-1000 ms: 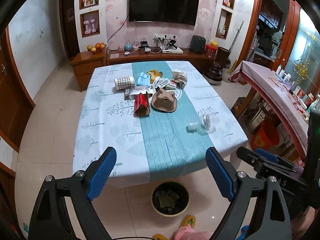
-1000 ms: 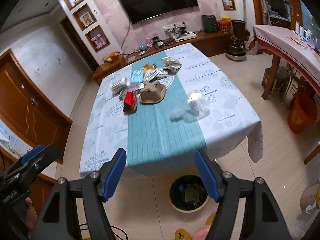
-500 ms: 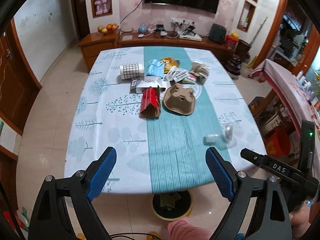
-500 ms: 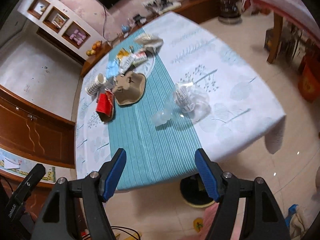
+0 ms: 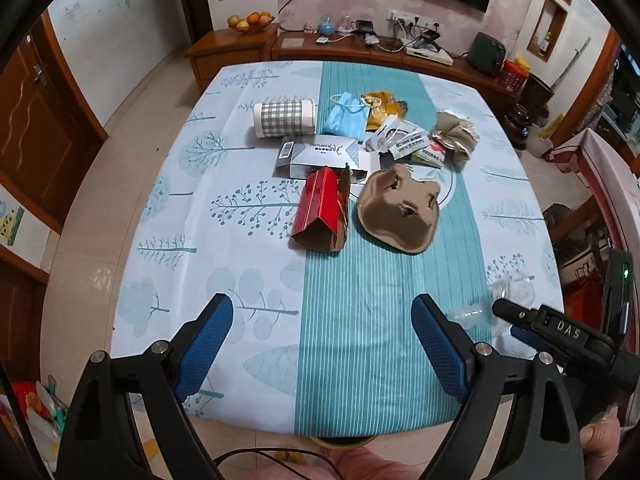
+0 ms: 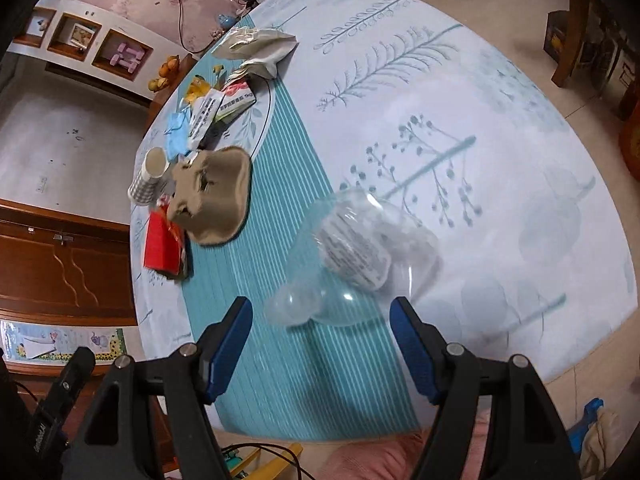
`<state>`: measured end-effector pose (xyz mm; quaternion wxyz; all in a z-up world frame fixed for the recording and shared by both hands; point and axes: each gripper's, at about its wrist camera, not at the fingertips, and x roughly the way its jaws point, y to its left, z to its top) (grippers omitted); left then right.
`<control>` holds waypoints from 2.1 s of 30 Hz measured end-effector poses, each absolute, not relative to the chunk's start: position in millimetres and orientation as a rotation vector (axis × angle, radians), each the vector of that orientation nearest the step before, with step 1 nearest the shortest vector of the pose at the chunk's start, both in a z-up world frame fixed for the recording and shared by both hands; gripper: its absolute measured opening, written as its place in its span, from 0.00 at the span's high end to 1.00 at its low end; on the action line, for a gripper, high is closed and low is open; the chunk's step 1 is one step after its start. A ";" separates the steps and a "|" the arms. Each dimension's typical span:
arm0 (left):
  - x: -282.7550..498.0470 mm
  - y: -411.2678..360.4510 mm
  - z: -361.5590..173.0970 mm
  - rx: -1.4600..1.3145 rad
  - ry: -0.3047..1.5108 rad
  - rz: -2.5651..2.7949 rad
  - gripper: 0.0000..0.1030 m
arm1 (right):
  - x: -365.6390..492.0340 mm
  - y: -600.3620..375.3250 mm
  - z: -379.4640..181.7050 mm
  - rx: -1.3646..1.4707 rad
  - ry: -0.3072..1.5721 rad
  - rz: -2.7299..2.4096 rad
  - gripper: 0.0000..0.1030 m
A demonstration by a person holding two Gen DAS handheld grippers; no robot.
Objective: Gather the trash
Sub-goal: 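Grasp the clear plastic bottle with the right gripper while the left gripper grasps the red box, then lift the bottle and red box off the table toward the bin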
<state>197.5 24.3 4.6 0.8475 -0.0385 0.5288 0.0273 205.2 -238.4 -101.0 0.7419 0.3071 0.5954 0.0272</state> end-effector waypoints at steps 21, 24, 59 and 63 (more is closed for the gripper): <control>305.9 43.4 -49.8 -0.045 1.248 -0.100 0.13 | 258.1 -199.0 -115.7 0.464 1.301 -0.174 0.34; 321.9 47.1 -62.7 -0.031 1.277 -0.122 0.15 | 261.5 -193.8 -112.7 0.471 1.271 -0.195 0.35; 317.8 45.5 -74.7 0.046 1.348 -0.343 0.88 | 243.2 -171.3 -76.0 0.595 1.140 -0.178 0.39; 293.5 41.3 -51.8 0.037 1.306 -0.346 0.88 | 234.2 -167.9 -63.5 0.569 1.139 -0.126 0.40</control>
